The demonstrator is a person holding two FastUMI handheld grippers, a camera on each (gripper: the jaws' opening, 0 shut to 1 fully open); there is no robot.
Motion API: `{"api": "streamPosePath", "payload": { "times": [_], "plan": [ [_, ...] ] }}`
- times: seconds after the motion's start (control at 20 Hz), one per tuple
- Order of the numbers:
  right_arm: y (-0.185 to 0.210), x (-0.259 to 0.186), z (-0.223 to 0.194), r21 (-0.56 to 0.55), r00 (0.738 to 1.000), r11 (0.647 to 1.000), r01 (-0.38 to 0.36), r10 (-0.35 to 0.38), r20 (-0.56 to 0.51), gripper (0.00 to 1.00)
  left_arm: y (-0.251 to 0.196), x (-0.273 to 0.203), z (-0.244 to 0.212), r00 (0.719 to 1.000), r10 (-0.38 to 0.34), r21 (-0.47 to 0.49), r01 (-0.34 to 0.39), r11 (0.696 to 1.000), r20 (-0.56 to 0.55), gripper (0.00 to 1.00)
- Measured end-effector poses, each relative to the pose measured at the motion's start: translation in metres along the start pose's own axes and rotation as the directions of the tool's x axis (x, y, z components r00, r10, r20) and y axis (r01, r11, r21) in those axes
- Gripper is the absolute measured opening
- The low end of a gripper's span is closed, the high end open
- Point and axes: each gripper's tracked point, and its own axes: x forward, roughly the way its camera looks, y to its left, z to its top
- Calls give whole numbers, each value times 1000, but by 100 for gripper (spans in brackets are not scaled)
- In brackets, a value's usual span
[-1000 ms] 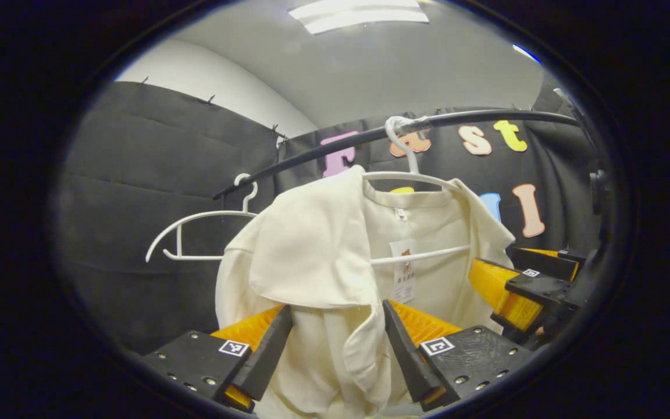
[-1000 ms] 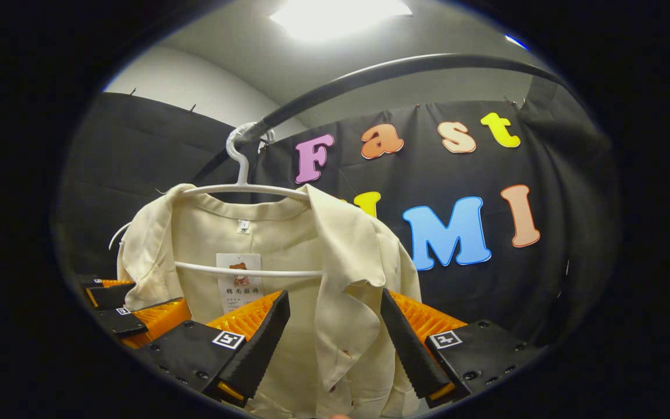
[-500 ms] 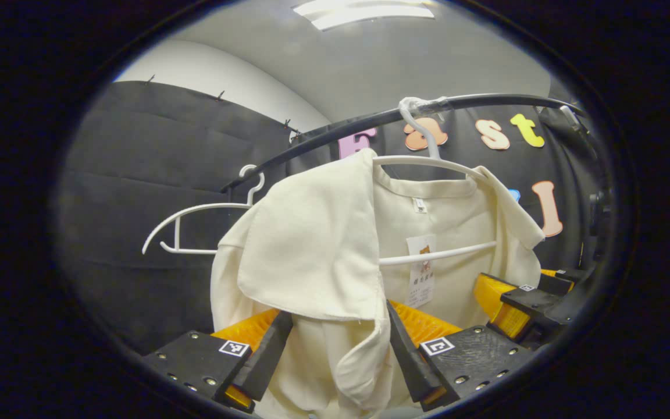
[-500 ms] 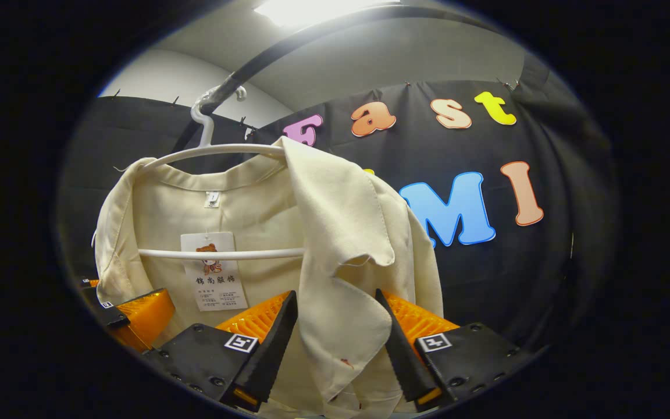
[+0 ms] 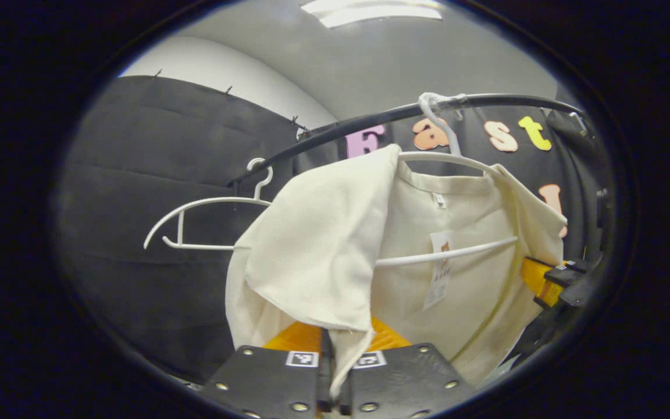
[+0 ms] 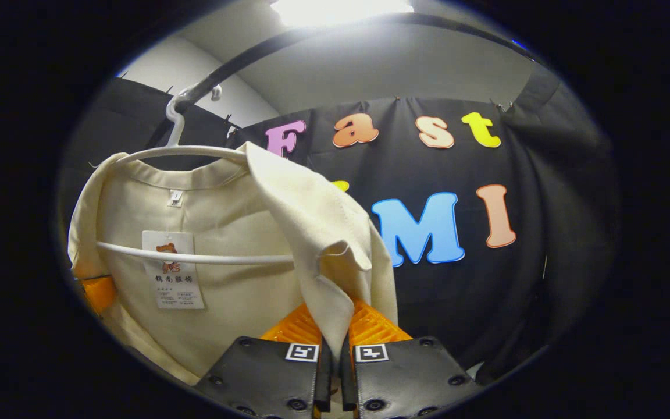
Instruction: Grasp the clothes on the hanger with both hands and then place them into the laundry hamper below.
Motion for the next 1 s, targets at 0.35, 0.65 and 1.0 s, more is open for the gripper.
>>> {"api": "streamPosePath", "payload": {
  "times": [0.35,0.65,1.0],
  "plan": [
    [-43,-8,56,-105,966,982,156,-129,224,8,40,-39,39,995,52,21,-54,998,85,4],
    [-63,3,80,-114,935,969,218,-174,310,9,68,-44,84,980,93,64,-105,992,174,5],
    [-76,33,78,-80,926,974,211,-173,336,8,96,-29,136,958,87,102,-118,988,273,5]
  ]
}}
